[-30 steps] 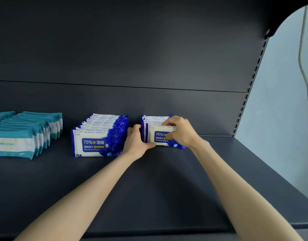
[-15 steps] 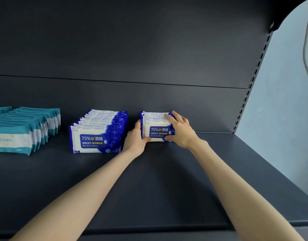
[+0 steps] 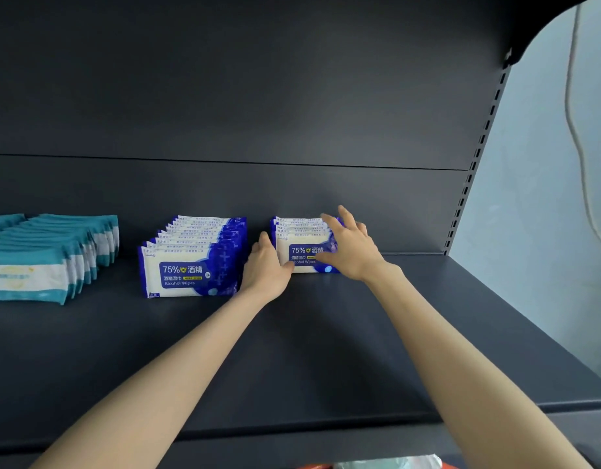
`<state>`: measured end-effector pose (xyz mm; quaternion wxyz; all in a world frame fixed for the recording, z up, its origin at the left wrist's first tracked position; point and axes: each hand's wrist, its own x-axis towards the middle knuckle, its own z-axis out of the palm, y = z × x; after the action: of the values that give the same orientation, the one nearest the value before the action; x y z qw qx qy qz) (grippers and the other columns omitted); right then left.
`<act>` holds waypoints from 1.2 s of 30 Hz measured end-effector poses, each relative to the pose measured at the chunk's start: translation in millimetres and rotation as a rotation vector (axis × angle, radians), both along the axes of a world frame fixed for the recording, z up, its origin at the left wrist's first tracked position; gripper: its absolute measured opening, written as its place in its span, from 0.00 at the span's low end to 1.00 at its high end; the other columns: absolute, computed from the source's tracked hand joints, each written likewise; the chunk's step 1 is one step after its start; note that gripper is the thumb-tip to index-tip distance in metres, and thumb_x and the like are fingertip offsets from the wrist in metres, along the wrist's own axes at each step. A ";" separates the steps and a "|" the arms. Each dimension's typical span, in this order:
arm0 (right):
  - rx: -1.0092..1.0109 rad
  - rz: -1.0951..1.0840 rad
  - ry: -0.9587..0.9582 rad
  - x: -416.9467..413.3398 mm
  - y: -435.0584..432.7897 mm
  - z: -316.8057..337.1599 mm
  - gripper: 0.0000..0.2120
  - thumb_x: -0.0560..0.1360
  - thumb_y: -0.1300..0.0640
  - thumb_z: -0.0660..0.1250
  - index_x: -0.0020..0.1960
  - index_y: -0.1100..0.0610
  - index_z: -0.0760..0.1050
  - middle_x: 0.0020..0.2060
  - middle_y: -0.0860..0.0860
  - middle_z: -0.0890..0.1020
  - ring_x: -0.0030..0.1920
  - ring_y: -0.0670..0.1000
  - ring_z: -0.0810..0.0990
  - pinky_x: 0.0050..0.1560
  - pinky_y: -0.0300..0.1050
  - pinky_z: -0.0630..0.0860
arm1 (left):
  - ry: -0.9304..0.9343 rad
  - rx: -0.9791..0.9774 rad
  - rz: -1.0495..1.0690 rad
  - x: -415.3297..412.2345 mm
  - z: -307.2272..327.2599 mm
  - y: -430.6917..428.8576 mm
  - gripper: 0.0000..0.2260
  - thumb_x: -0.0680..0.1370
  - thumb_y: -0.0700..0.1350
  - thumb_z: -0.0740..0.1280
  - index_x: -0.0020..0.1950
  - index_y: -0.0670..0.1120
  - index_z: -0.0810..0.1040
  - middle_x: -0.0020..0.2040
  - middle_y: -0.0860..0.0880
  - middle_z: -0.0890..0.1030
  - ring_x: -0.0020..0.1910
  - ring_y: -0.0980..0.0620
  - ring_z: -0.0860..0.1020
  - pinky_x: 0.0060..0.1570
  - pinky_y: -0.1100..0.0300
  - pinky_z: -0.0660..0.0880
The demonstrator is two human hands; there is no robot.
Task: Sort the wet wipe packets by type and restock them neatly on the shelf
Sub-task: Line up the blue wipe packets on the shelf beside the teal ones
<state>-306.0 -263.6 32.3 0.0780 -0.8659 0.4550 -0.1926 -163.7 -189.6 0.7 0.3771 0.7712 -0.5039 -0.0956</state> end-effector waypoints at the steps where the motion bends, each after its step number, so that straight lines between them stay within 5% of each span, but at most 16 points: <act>1: -0.018 0.000 -0.040 -5.0 8.3 4.4 0.34 0.76 0.50 0.68 0.76 0.52 0.56 0.77 0.53 0.49 0.74 0.59 0.54 0.67 0.57 0.66 | -0.030 -0.023 -0.011 -2.9 5.2 7.8 0.26 0.76 0.46 0.68 0.71 0.42 0.63 0.66 0.42 0.71 0.64 0.43 0.71 0.59 0.51 0.69; 8: -0.245 0.068 -0.335 -76.7 97.9 7.0 0.17 0.78 0.52 0.64 0.66 0.56 0.72 0.65 0.49 0.72 0.62 0.53 0.70 0.56 0.50 0.72 | -0.126 -0.377 -0.121 -47.6 39.8 109.8 0.13 0.77 0.44 0.68 0.61 0.44 0.74 0.58 0.51 0.78 0.57 0.54 0.76 0.58 0.61 0.70; 13: -0.309 0.181 -0.567 -143.3 178.2 -48.5 0.11 0.76 0.54 0.65 0.56 0.58 0.78 0.52 0.50 0.80 0.52 0.55 0.78 0.46 0.50 0.76 | -0.165 -0.474 -0.156 -118.8 -5.1 208.5 0.08 0.75 0.41 0.69 0.54 0.45 0.78 0.47 0.55 0.81 0.47 0.61 0.78 0.52 0.69 0.71; 19: -0.042 0.203 -0.500 -208.4 249.4 -173.0 0.11 0.76 0.53 0.63 0.51 0.57 0.79 0.48 0.49 0.81 0.43 0.52 0.79 0.40 0.42 0.75 | -0.001 -0.231 -0.131 -182.7 -125.9 284.8 0.07 0.75 0.39 0.69 0.52 0.45 0.79 0.43 0.60 0.80 0.46 0.63 0.79 0.45 0.72 0.73; 23: 0.186 0.142 -0.402 -232.8 279.6 -270.0 0.10 0.76 0.54 0.63 0.49 0.58 0.80 0.46 0.51 0.81 0.43 0.55 0.81 0.38 0.48 0.79 | 0.128 0.015 -0.082 -207.5 -226.8 312.4 0.06 0.75 0.40 0.69 0.52 0.45 0.80 0.42 0.60 0.80 0.41 0.64 0.79 0.44 0.73 0.74; 27: 0.388 0.039 -0.255 -247.0 305.7 -364.9 0.05 0.75 0.61 0.68 0.50 0.58 0.80 0.46 0.51 0.82 0.42 0.53 0.82 0.40 0.43 0.76 | 0.281 0.259 -0.009 -225.7 -334.8 334.3 0.06 0.77 0.43 0.66 0.52 0.44 0.79 0.43 0.54 0.83 0.42 0.55 0.81 0.46 0.56 0.77; 36: 0.779 -0.171 -0.079 -248.0 348.6 -582.5 0.08 0.76 0.61 0.66 0.54 0.60 0.80 0.51 0.53 0.82 0.46 0.51 0.81 0.42 0.39 0.70 | 0.504 0.599 0.116 -248.1 -575.7 366.8 0.08 0.76 0.38 0.67 0.55 0.41 0.78 0.45 0.45 0.82 0.41 0.49 0.79 0.48 0.53 0.77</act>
<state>-554.0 85.0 -550.1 0.4016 -0.7224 0.5612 -0.0448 -411.9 177.2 -575.0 0.2522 0.8265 -0.3011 -0.4033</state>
